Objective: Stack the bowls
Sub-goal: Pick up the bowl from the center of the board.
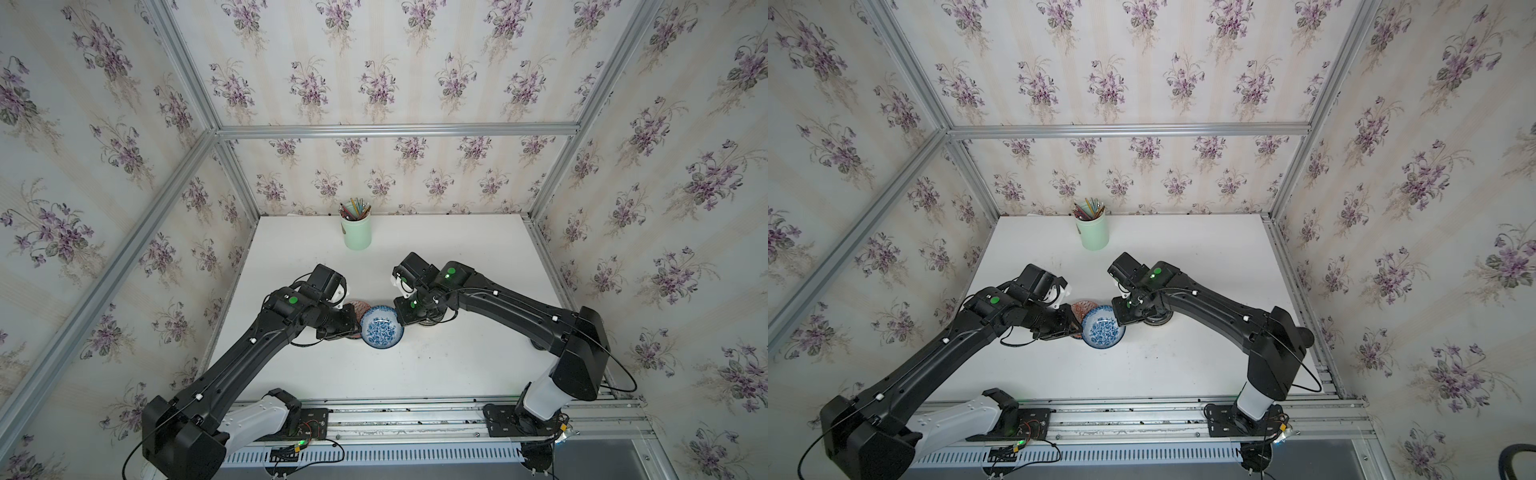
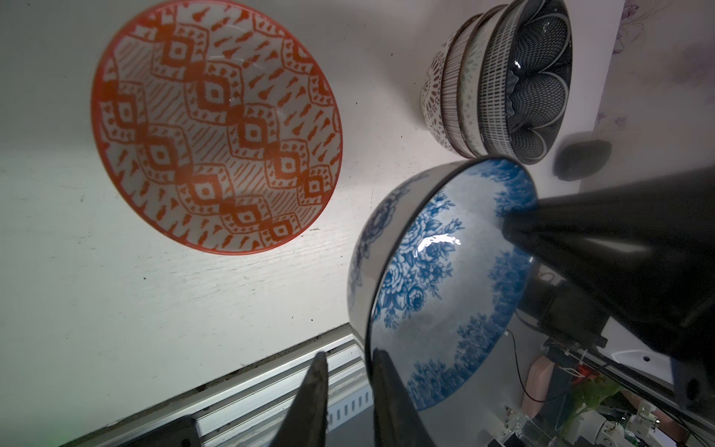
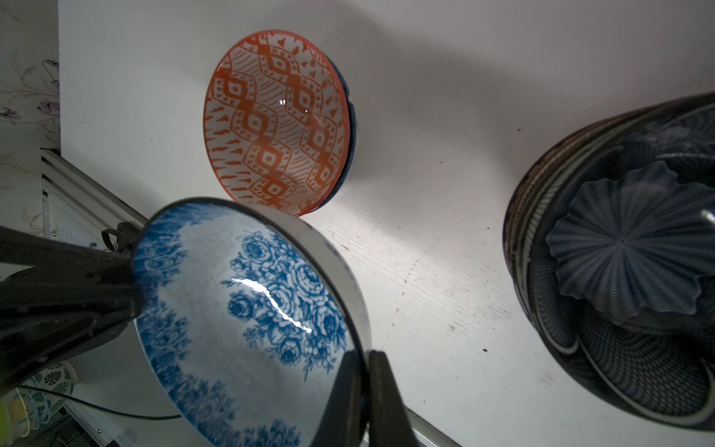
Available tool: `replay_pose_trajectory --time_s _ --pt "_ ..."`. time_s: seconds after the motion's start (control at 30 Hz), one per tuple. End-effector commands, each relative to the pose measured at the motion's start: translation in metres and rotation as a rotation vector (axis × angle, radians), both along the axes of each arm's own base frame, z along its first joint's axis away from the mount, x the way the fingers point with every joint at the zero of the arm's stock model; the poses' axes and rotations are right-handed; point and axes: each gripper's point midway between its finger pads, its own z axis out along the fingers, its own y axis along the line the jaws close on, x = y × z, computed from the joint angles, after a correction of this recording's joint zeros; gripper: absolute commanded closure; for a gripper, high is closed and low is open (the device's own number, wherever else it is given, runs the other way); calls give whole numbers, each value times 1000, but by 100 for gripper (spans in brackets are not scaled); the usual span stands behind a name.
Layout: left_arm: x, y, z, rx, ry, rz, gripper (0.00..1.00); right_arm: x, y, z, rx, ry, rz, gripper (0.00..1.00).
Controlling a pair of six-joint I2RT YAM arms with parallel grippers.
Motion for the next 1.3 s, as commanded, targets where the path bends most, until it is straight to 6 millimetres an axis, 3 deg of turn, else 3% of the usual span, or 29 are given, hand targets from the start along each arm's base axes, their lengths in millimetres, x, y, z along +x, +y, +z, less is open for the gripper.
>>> replay_pose_trajectory --time_s 0.0,0.67,0.93,1.07,1.1,1.2,1.27 --pt "8 0 -1 7 -22 28 77 1 7 4 27 -8 5 100" --pt "10 -3 -11 12 1 28 85 0 16 0 43 2 5 100" --pt "9 -1 -11 21 1 28 99 0 18 -2 45 7 8 100" --pt "11 0 -9 33 -2 30 100 0 20 -3 44 11 12 100" --pt "11 1 -9 37 -6 29 100 0 20 -3 43 10 13 96" --pt "13 7 -9 79 -14 32 100 3 21 1 38 -4 20 72" --pt "16 13 -8 125 -24 41 100 7 20 7 26 -27 20 63"
